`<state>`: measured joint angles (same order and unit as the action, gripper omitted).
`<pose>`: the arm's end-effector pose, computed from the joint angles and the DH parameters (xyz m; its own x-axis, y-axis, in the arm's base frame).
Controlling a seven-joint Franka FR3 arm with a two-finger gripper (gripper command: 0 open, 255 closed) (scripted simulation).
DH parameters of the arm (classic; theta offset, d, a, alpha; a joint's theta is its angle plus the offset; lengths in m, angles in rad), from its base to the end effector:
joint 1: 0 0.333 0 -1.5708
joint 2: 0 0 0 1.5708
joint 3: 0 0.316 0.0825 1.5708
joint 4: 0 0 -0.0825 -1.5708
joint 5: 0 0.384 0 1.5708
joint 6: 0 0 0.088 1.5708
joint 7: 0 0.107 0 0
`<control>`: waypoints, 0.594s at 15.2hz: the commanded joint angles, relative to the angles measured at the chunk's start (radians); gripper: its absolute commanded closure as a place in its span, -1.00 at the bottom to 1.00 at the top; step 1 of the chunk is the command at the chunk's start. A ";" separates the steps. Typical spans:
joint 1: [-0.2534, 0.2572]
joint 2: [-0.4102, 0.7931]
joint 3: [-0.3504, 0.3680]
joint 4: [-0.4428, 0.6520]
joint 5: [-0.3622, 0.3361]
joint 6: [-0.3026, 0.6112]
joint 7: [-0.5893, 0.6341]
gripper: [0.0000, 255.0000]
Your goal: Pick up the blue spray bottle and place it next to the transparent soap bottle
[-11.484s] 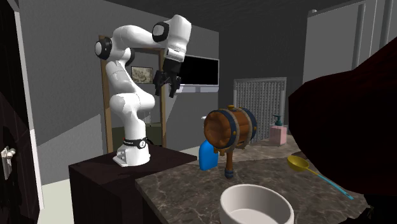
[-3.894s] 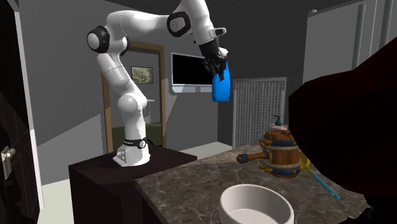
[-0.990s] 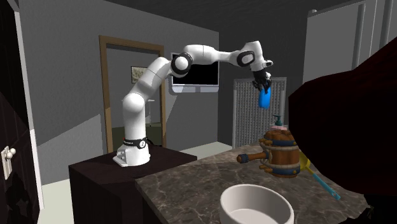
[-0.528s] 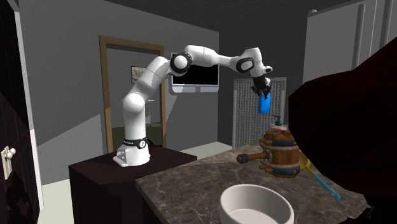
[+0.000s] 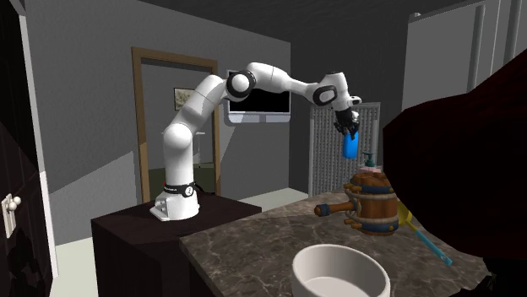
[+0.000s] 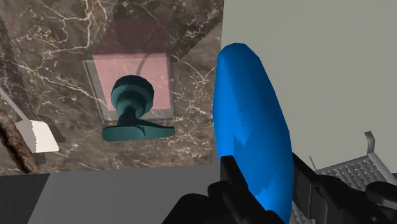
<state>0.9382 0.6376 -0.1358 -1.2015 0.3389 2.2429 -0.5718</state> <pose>0.5055 0.5804 0.4555 0.2725 0.8504 0.4501 0.9524 -0.3049 -0.0004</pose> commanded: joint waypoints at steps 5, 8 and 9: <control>0.001 0.014 0.008 -0.057 0.013 0.070 -0.021 1.00; 0.000 0.024 0.012 -0.080 0.020 0.103 -0.032 1.00; 0.000 0.028 0.014 -0.088 0.023 0.114 -0.036 1.00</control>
<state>0.9385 0.6574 -0.1241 -1.2871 0.3592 2.3460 -0.6044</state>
